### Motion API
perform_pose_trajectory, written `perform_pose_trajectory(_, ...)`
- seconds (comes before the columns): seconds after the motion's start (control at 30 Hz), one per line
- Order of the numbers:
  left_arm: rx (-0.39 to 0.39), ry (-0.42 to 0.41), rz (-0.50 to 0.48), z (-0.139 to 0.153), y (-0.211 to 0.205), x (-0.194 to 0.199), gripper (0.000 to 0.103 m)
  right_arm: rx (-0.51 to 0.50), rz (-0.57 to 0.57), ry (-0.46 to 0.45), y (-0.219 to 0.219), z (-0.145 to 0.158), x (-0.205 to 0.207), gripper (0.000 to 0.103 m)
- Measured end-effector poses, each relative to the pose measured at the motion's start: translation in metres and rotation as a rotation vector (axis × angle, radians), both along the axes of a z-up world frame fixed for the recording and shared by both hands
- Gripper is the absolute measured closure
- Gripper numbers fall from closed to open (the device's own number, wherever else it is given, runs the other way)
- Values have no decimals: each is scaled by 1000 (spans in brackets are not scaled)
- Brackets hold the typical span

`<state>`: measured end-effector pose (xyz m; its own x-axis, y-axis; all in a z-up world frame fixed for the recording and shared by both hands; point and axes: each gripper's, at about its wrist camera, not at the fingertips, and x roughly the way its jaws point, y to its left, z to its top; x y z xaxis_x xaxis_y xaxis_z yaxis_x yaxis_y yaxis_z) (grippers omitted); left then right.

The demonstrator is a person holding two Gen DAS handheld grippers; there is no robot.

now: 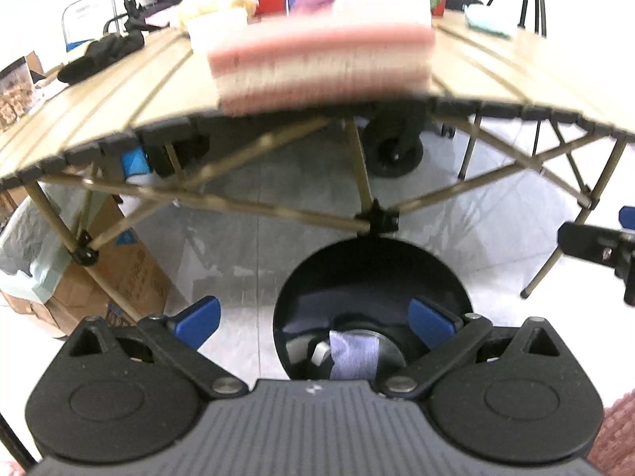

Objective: Collect trash

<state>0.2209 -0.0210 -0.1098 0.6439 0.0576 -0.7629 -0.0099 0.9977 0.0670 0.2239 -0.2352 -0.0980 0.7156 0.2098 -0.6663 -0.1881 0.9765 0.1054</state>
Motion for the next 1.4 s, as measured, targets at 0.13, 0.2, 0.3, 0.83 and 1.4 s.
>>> perform_pose_trajectory(0.13, -3, -47, 7, 14, 2, -5, 0, 1, 16, -27, 4, 10, -6, 0)
perform_pose_trajectory(0.2, -5, -70, 10, 22, 3, -8, 0, 3, 18, -41, 4, 16, -9, 0)
perform_pose_trajectory(0.3, -3, -109, 12, 34, 3, -13, 0, 6, 18, -60, 4, 23, -13, 0)
perform_pose_trajectory(0.83, -3, -281, -8, 81, -17, -11, 0, 29, 6, -213, -4, 73, -17, 0)
perform_pose_trajectory(1.4, 4, -352, 57, 79, -24, 27, 0, 105, -28, -290, -5, 94, 32, 0)
